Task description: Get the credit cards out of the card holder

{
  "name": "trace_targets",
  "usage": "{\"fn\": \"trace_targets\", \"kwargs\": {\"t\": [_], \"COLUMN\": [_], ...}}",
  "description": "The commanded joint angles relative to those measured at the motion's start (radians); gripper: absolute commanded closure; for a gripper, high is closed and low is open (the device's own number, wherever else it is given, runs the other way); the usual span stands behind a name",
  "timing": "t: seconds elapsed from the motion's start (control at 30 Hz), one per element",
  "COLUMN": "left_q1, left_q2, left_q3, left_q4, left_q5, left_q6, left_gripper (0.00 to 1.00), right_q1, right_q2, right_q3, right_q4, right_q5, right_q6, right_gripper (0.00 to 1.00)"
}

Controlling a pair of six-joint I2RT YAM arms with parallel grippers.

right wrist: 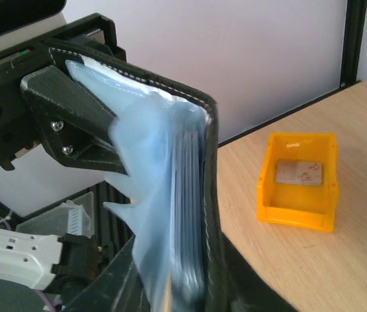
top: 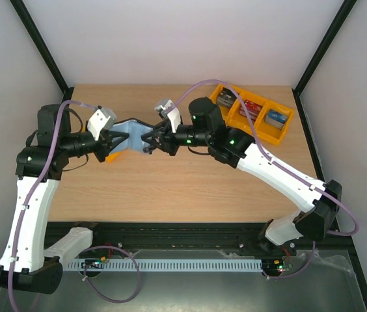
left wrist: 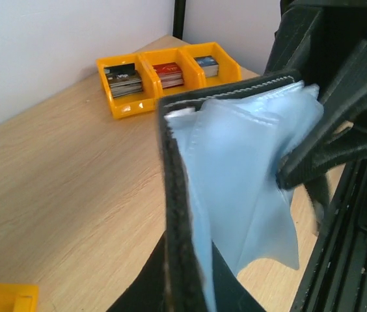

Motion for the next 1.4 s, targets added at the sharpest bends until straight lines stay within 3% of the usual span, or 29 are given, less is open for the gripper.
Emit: {"fn": "trace_targets", "kwargs": {"t": [0.0,0.07,0.23,0.47,0.97,1.37], "left_q1": [0.022,0.033,0.046,0.050,0.050,0.054], "left_q2": [-0.007,-0.004,0.003,0.000,-0.004,-0.007], "left_q3": [0.006,0.024,0.048,0.048,0.065,0.059], "left_q4": [-0.014,-0.030,-0.062,-0.118,-0.204,-0.218], "left_q5": [0.105,0.148,0.239,0.283,0.338,0.368], "left_q6": [-0.004,-0.002,0.016,0.087,0.211,0.229], "left_gripper": [0.98,0.98,0.98,0.98,0.98,0.98], "right_q1": [0.005,-0.001,-0.014,-0.027,-0.035,-0.034], "right_q2": [-0.041,-0.069,-0.132,-0.201,-0.226,-0.130], "right_q3": [-0.041,-0.086,-0.172,-0.224,-0.193,-0.170], "right_q4": [0.045,0.060,0.090,0.071,-0.033,0.144], "right_q5": [-0.017,-0.005,-0.032,-0.014,0.133,-0.127], "right_q6": [-0.055,-0.077,-0.121,-0.206,-0.320,-0.176], "right_gripper": [0.66,0.55,0.42,0.34,0.37,0.30]}}
